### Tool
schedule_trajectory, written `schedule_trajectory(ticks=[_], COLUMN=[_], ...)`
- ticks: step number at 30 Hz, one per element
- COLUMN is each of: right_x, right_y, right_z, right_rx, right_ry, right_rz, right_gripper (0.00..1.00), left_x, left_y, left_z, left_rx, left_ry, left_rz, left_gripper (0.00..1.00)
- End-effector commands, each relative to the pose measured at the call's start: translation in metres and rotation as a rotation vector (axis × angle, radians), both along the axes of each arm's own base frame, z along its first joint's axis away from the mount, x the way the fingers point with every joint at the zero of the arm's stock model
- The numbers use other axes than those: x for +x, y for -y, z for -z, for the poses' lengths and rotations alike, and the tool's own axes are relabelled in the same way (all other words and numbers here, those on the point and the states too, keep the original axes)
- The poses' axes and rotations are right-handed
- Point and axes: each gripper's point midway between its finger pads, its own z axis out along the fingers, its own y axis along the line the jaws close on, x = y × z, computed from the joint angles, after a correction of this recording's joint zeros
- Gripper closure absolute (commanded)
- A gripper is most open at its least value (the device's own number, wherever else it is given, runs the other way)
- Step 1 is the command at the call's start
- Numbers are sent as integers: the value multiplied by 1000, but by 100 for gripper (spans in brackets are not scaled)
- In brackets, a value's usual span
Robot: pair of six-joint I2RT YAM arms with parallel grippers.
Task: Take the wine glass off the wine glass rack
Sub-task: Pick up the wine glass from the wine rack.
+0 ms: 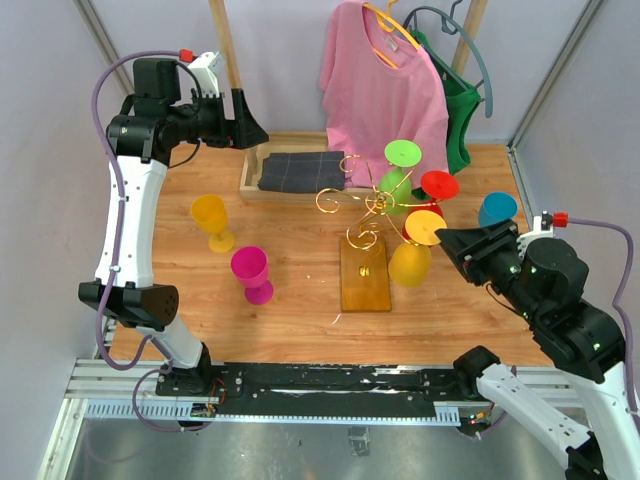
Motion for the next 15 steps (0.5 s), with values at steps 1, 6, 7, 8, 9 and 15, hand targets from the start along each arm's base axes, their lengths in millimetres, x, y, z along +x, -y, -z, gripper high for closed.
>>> schedule_trajectory(ticks=[1,6,7,8,9,15], right_x=[9,11,11,11,11,9], right_y=[0,-1,0,0,1,2], right_z=[1,0,0,0,0,-1], right_rx=[32,34,35,36,38,49], right_ry=[1,0,1,0,2,5], right_rz=[31,34,37,40,42,44], right_gripper=[63,68,71,75,80,99], left_x=[-1,0,-1,-1,-1,-1], left_y=[4,4,4,4,4,5], left_z=[-4,-2,-2,-2,-2,-2], left_rx=[-4,-4,-4,-4,-4,-5], left_ry=[23,17,17,18,19,18], left_rz=[20,21,23,21,22,24], left_gripper=[14,14,14,14,14,14])
